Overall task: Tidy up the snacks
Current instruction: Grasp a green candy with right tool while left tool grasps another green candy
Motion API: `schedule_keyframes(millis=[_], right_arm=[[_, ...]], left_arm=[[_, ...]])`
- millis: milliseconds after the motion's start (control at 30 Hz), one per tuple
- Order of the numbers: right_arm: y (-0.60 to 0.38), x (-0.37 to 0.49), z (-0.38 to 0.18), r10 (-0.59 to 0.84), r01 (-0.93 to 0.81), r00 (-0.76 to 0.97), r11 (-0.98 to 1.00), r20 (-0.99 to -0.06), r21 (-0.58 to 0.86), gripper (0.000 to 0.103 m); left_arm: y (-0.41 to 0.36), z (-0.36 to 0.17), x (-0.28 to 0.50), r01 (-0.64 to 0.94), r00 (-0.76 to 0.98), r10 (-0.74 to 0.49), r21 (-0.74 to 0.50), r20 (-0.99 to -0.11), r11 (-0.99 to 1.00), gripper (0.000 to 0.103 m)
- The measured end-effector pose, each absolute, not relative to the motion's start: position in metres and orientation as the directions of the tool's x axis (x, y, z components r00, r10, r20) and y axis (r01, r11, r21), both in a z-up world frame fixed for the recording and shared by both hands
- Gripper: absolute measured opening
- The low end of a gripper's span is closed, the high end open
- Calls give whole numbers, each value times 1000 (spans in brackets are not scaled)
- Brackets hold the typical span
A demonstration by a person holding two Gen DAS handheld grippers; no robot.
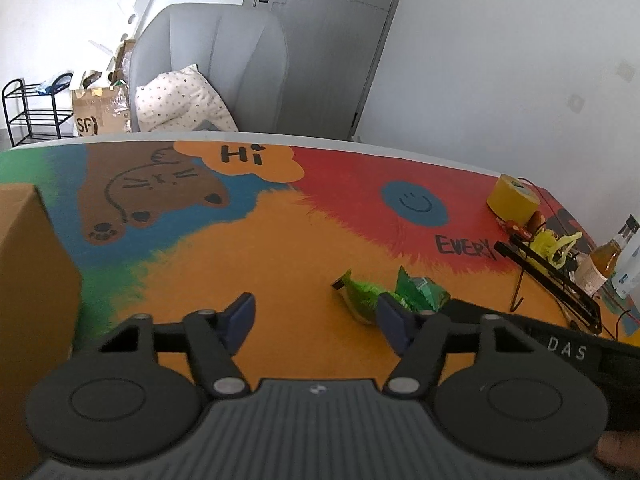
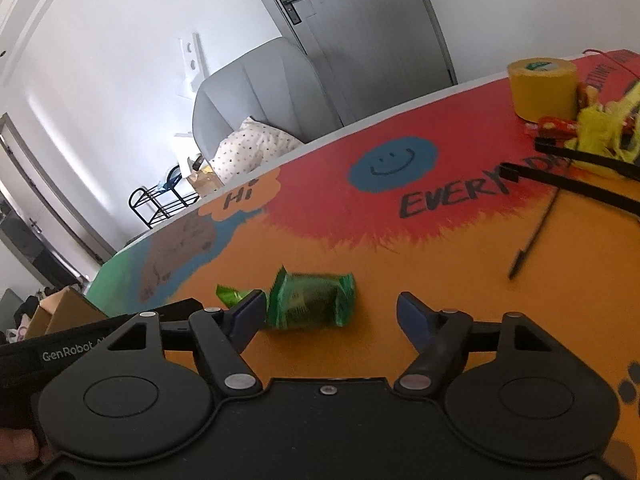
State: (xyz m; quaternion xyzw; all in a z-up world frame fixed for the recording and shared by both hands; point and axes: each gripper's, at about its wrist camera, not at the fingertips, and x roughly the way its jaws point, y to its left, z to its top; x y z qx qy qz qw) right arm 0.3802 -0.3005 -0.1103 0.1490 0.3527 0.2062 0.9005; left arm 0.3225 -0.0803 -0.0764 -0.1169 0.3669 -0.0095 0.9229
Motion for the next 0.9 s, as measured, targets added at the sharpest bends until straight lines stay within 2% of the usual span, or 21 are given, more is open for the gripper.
schedule_keyframes(millis=[133, 200, 267, 300, 467, 900], right_arm=[[-292, 390, -113, 486, -277, 656, 867, -577, 415, 73], [-289, 394, -117, 468, -261, 652, 877, -596, 404, 68], [-291, 396, -120, 486, -252, 637, 865, -599, 434, 46], [-291, 396, -121, 476, -250, 638, 871, -605, 423, 41], [-297, 392, -121, 479, -259, 637, 871, -604, 417, 37], [-320, 381, -124, 444, -233, 677, 886, -587, 401, 37]], left_arm=[[-78, -74, 330, -84, 737, -92, -225, -670, 971, 61], [-77, -74, 334, -91, 737, -88, -226, -670, 970, 61], [-77, -75, 338, -98, 734, -84, -228, -673, 969, 61], [-78, -76, 340, -99, 732, -84, -227, -676, 969, 61], [-89, -82, 347, -80, 722, -102, -229, -684, 970, 61], [-119, -106, 367, -79, 686, -119, -235, -718, 969, 64]])
